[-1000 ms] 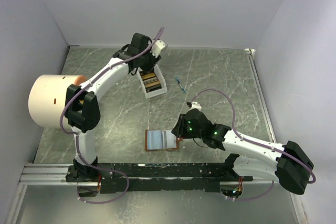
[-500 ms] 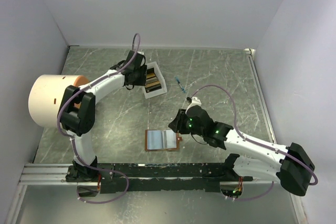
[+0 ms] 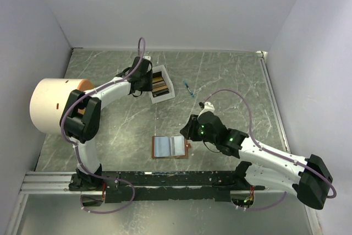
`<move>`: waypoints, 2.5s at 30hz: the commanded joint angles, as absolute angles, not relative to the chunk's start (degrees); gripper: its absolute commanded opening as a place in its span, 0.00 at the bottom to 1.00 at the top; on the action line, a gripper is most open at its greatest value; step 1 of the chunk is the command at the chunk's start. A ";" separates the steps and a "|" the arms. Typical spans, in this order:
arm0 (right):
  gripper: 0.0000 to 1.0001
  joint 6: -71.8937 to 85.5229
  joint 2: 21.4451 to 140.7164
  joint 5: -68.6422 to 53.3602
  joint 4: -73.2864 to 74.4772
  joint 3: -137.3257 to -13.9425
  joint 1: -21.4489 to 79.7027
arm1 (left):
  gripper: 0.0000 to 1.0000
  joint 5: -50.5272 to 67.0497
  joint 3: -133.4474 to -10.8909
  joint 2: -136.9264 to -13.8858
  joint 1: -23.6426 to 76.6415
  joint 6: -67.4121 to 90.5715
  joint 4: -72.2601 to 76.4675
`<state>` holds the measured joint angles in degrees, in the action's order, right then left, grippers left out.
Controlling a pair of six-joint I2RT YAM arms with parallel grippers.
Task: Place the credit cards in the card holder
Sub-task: Move the storage box to the center of the board, then pick up the credit card from the storage box.
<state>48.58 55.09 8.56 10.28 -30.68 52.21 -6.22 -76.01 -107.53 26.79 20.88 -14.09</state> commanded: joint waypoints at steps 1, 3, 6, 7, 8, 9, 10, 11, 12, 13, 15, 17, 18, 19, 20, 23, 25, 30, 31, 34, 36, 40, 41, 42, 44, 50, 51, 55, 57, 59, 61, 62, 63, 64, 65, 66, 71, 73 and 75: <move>0.32 46.40 53.81 11.82 13.66 -33.87 52.47 | 0.32 -1.71 -78.62 -107.38 26.71 17.37 -15.97; 0.32 45.01 53.14 12.83 15.26 -35.68 52.48 | 0.29 0.44 -77.95 -106.40 26.88 15.70 -16.27; 0.33 43.28 52.07 14.74 18.20 -38.06 52.48 | 0.29 4.94 -76.50 -104.54 28.19 12.72 -15.66; 0.34 42.35 51.52 15.18 18.70 -38.55 52.53 | 0.28 5.89 -76.03 -103.89 29.00 11.67 -15.47; 0.35 41.15 51.08 15.50 18.87 -38.80 52.52 | 0.28 6.83 -75.45 -103.22 29.79 10.60 -15.10; 0.36 39.85 50.62 15.44 18.72 -38.86 52.48 | 0.29 7.41 -74.81 -102.57 30.75 9.87 -14.62; 0.37 38.09 50.27 15.39 18.40 -38.93 52.50 | 0.30 7.65 -74.38 -102.15 31.58 9.50 -14.47; 0.38 36.39 50.05 15.23 18.18 -39.06 52.47 | 0.30 8.45 -74.16 -101.98 32.24 9.32 -14.50; 0.39 34.88 50.01 15.29 18.21 -39.27 52.47 | 0.30 9.86 -73.88 -101.93 32.79 8.90 -14.18; 0.40 33.39 50.08 15.29 18.31 -39.56 52.47 | 0.30 11.36 -73.35 -101.60 33.19 8.35 -12.85; 0.41 31.59 50.83 16.00 18.97 -40.73 52.50 | 0.31 13.31 -71.71 -101.27 34.53 6.87 -10.60; 0.43 30.21 52.20 17.03 19.57 -42.08 52.48 | 0.34 16.37 -71.15 -101.28 35.25 5.06 -9.81; 0.43 29.36 52.94 17.42 19.71 -42.77 52.48 | 0.35 18.02 -70.86 -101.29 35.46 4.43 -9.55; 0.43 28.62 53.74 17.93 19.76 -43.31 52.47 | 0.37 19.36 -70.44 -101.33 35.52 4.01 -9.17; 0.43 27.88 54.66 18.58 19.65 -43.84 52.51 | 0.38 20.89 -70.08 -101.34 35.52 3.83 -8.95; 0.45 24.16 57.31 20.38 17.90 -45.12 52.51 | 0.47 19.68 -69.61 -101.14 35.52 5.77 -8.84; 0.48 21.00 58.89 21.32 16.32 -45.80 52.49 | 0.52 17.59 -69.06 -100.32 35.34 8.18 -8.43; 0.62 10.74 61.63 25.49 10.66 -46.13 51.64 | 0.59 16.71 -64.09 -95.54 34.98 14.03 -3.17; 0.65 8.84 62.44 25.18 9.67 -46.18 50.81 | 0.60 16.38 -62.37 -94.25 34.95 14.93 -1.26; 0.67 5.38 65.58 18.17 9.59 -48.43 45.26 | 0.62 15.09 -57.25 -91.69 34.74 16.54 3.02; 0.67 2.87 67.64 10.97 9.27 -49.98 41.18 | 0.61 16.41 -55.22 -91.50 34.76 16.93 5.53; 0.66 -4.50 71.77 4.83 5.53 -50.77 40.04 | 0.57 18.20 -51.46 -92.23 34.80 18.00 10.95; 0.66 -6.58 73.10 3.16 5.02 -51.14 39.93 | 0.57 17.44 -50.42 -92.16 34.78 18.21 12.21; 0.65 -8.00 74.40 2.68 4.64 -51.68 39.86 | 0.57 17.14 -49.52 -92.05 34.80 18.26 13.47; 0.66 -9.97 76.45 0.09 3.21 -52.05 38.87 | 0.56 16.52 -48.48 -91.78 34.79 17.64 15.38; 0.65 -19.05 82.55 -7.26 1.77 -54.03 36.99 | 0.53 18.34 -45.81 -92.68 34.77 15.53 20.50; 0.64 -20.72 83.83 -8.43 2.51 -54.42 36.60 | 0.51 18.45 -45.56 -92.86 34.80 15.25 20.79; 0.64 -26.25 88.31 -10.40 4.13 -55.28 36.48 | 0.46 18.70 -44.38 -93.16 34.80 14.17 22.22; 0.64 -27.82 90.21 -9.25 2.95 -54.57 36.40 | 0.46 19.27 -43.85 -93.22 34.77 13.94 23.14; 0.64 -29.04 91.68 -8.84 2.61 -54.58 36.39 | 0.46 20.30 -43.03 -93.27 34.78 13.72 24.94; 0.64 -29.73 93.08 -8.23 1.15 -54.27 36.30 | 0.46 20.72 -41.67 -93.26 34.80 14.00 27.18; 0.64 -30.15 93.97 -7.77 0.45 -54.16 36.30 | 0.45 20.80 -41.01 -93.20 34.78 14.27 28.37; 0.63 -30.49 94.85 -7.61 0.14 -54.14 36.22 | 0.44 20.84 -40.56 -93.25 34.80 14.45 29.55; 0.63 -30.64 95.73 -6.98 -0.32 -54.03 36.28 | 0.43 21.15 -40.32 -93.47 34.76 14.52 30.12; 0.62 -30.70 96.55 -6.38 -0.80 -53.97 36.24 | 0.42 21.30 -40.38 -93.77 34.78 14.23 30.22; 0.62 -30.90 97.39 -6.09 -0.88 -53.97 36.18 | 0.40 21.53 -40.53 -94.04 34.74 13.89 29.92; 0.61 -30.53 98.99 -6.77 -3.76 -52.53 35.91 | 0.35 22.56 -39.31 -94.48 34.80 14.02 32.52; 0.61 -30.15 99.50 -6.37 -5.34 -51.75 35.91 | 0.34 22.80 -38.90 -94.48 34.80 14.49 33.51; 0.60 -29.77 100.34 -4.62 -6.35 -51.58 35.92 | 0.32 22.74 -38.93 -94.70 34.80 14.50 33.58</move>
